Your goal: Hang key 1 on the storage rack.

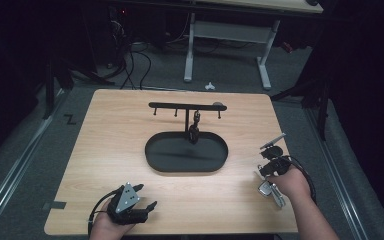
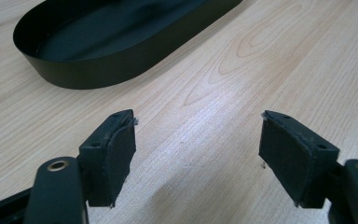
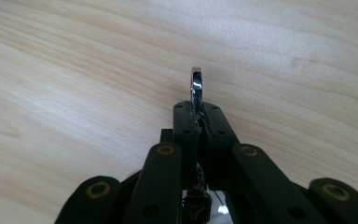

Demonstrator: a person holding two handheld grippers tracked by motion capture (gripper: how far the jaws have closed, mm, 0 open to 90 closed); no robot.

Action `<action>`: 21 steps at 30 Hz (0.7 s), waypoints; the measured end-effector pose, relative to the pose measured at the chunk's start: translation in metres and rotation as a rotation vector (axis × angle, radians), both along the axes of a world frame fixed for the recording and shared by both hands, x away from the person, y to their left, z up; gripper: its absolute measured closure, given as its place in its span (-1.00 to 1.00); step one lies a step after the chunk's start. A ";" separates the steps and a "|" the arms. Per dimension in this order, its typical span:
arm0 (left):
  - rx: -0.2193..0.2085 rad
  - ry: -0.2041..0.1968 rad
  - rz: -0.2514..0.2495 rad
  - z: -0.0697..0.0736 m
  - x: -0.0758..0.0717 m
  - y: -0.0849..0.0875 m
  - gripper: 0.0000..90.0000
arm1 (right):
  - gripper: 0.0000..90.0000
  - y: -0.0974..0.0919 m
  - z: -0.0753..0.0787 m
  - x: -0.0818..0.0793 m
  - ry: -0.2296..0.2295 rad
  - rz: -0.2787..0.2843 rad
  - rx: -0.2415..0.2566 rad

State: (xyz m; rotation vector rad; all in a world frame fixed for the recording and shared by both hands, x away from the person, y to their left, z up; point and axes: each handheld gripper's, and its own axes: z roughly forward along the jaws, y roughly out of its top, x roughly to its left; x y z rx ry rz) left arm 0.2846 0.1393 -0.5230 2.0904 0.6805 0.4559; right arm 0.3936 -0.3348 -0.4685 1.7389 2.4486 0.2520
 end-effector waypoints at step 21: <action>-0.011 -0.018 0.012 0.002 -0.001 0.001 -0.42 | 0.92 0.021 0.082 -0.013 -0.123 0.072 0.045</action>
